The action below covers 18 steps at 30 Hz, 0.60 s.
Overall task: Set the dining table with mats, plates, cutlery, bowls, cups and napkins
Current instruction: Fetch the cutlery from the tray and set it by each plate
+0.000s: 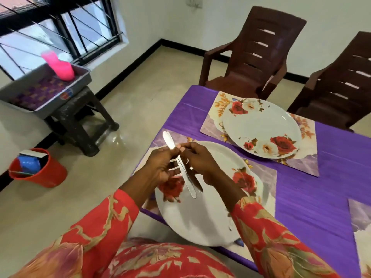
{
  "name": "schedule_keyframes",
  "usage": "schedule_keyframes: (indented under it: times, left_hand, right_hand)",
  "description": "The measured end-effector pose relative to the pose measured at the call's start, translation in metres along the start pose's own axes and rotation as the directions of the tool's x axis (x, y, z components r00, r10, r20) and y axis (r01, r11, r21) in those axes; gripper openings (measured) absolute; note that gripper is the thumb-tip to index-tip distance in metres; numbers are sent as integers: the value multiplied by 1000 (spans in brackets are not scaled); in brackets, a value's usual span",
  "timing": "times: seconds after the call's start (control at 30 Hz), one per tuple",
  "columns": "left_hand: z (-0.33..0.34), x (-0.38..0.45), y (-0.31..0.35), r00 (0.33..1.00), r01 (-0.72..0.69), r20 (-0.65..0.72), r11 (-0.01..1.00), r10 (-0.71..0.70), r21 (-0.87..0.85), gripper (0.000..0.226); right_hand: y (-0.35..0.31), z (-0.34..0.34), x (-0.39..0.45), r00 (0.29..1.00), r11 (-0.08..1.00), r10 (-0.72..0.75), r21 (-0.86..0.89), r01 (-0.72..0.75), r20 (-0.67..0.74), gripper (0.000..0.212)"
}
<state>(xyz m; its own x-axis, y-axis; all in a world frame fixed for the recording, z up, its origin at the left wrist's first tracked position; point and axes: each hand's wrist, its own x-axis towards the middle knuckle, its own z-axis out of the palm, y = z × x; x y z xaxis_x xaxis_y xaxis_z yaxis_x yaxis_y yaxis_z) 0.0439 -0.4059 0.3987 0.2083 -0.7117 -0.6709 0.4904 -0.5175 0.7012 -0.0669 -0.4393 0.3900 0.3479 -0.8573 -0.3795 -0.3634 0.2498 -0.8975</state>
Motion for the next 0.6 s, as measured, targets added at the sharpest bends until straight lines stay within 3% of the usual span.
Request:
schedule_keyframes:
  times: [0.23, 0.6]
  left_hand:
    - [-82, 55, 76, 988, 74, 129, 991, -89, 110, 7]
    - [-212, 111, 176, 986, 82, 134, 988, -99, 128, 9]
  right_hand:
    - [-46, 91, 57, 989, 986, 99, 141, -83, -112, 20]
    - [-110, 219, 136, 994, 923, 110, 368, -111, 24, 22]
